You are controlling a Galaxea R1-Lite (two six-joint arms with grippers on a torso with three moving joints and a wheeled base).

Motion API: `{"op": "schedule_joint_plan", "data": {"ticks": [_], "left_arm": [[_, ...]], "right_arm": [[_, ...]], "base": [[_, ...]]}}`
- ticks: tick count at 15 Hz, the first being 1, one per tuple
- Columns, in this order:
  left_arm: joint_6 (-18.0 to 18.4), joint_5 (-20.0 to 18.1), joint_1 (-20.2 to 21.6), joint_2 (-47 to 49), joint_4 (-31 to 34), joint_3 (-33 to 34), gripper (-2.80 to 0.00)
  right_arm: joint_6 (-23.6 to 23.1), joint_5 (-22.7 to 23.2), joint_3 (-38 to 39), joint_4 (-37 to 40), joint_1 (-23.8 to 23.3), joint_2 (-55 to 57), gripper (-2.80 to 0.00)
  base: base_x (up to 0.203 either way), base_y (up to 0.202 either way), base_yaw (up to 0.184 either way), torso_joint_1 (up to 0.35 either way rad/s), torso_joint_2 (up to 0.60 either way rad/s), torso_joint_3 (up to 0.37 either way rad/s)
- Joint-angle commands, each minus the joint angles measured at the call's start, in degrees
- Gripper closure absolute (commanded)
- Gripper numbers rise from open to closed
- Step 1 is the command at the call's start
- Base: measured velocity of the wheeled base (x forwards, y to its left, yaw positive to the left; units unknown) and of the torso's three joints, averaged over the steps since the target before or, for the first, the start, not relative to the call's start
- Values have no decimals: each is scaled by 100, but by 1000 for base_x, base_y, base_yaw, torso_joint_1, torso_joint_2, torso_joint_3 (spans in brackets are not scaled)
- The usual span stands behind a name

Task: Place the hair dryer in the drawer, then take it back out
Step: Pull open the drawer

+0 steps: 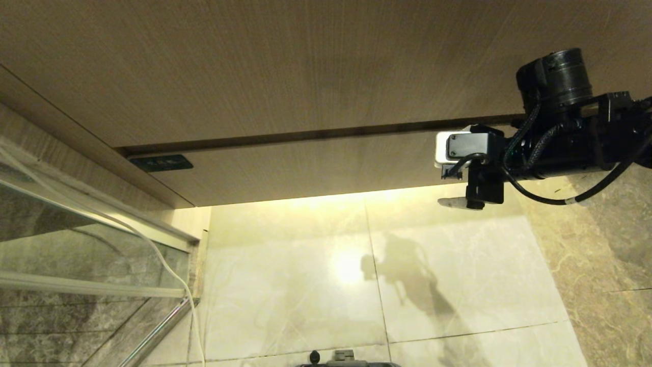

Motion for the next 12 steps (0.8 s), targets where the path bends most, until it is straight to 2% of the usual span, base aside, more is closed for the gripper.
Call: {"op": "schedule_joint_plan", "data": {"ticks": [1,5,8,12], "left_arm": [[0,2,-6,6,0,-1,0],[0,2,-6,0,0,-1,0],[0,2,-6,0,0,-1,0],[0,2,-6,0,0,-1,0]], "right_arm": [[-79,1,547,-296,164,-369,-280],[-87,-35,1322,-1472,308,-430,-280],[-83,-41,1332,-1818,305,-201,-280],[-58,-22,1342,-2787,276,111,-280]], "base": [[0,0,0,0,0,0],[0,0,0,0,0,0],[0,0,0,0,0,0],[0,0,0,0,0,0]]}}
